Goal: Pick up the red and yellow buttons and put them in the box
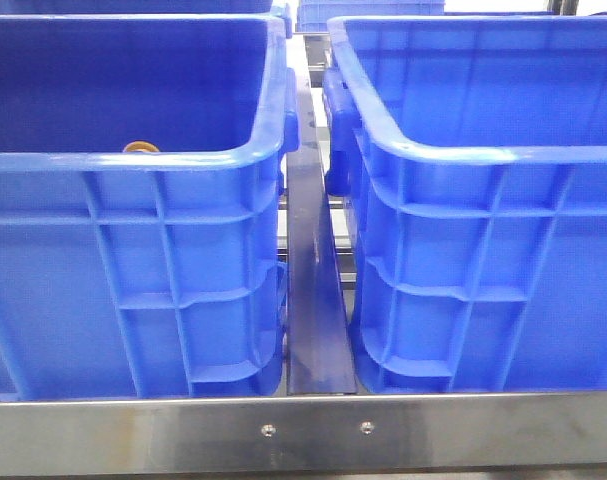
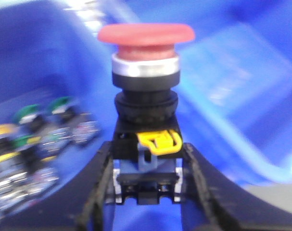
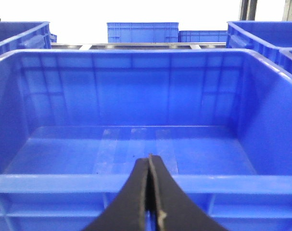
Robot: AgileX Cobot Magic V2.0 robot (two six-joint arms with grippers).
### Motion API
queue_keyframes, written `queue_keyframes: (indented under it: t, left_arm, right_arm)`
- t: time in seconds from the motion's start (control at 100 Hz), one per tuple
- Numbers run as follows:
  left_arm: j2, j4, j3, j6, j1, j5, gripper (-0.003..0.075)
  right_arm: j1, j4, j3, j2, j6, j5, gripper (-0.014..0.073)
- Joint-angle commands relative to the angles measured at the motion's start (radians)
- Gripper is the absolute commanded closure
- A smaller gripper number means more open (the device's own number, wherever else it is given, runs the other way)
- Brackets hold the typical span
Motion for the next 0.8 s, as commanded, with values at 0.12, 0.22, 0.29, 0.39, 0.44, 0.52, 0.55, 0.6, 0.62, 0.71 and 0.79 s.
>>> queue_keyframes:
  t: [0.12,0.22,0.29,0.39,0.44,0.52,0.55,0.6,0.62,0.71,0.79]
  left_arm:
    - [-0.024,-0.004,-0.028,-0.002,-0.058,-0.098,0.0741]
    - [-0.024,-0.004,-0.028,-0.002,-0.058,-0.109,0.0741]
    - [-0.024,-0.004,-0.028,-0.002,-0.058,-0.109,0.0741]
    - [-0.024,-0.004,-0.028,-0.002,-0.058,-0.109,0.0741]
    - [-0.024,-0.004,-0.028,-0.002,-0.058,-0.107,0.0741]
    - [-0.024,-0.004,-0.028,-0.002,-0.058,-0.107,0.0741]
    - [-0.024,-0.004,-0.028,-0.002,-0.058,-0.107,0.0741]
    - [-0.024,-0.004,-0.028,-0.002,-0.058,-0.107,0.0741]
    - [-0.024,-0.004,-0.028,-0.002,-0.058,-0.107,0.0741]
    - [-0.024,-0.004,-0.028,-0.002,-0.058,-0.107,0.0741]
    - [-0.024,-0.004,-0.028,-0.002,-0.058,-0.107,0.0741]
  right_arm:
    - [-0.005,-0.009,-0.147,-0.02,0.005,0.085,0.0696]
    - [-0.005,-0.009,-0.218,-0.005,0.005,0.172,0.0696]
    - [-0.005,-0.009,-0.264,0.015,0.005,0.226,0.0696]
    - [-0.005,-0.009,-0.331,0.064,0.005,0.31,0.0696]
    - [-0.005,-0.008,-0.364,0.096,0.005,0.346,0.0696]
    - [-0.005,-0.008,-0.417,0.153,0.005,0.395,0.0696]
    - [-0.005,-0.008,-0.441,0.176,0.005,0.409,0.0696]
    - [-0.005,-0.008,-0.476,0.227,0.005,0.44,0.0696]
    - [-0.005,-0.008,-0.491,0.24,0.005,0.448,0.0696]
    - [-0.005,-0.008,-0.559,0.334,0.005,0.504,0.0693]
    - [-0.005,-0.008,-0.618,0.427,0.005,0.553,0.0662]
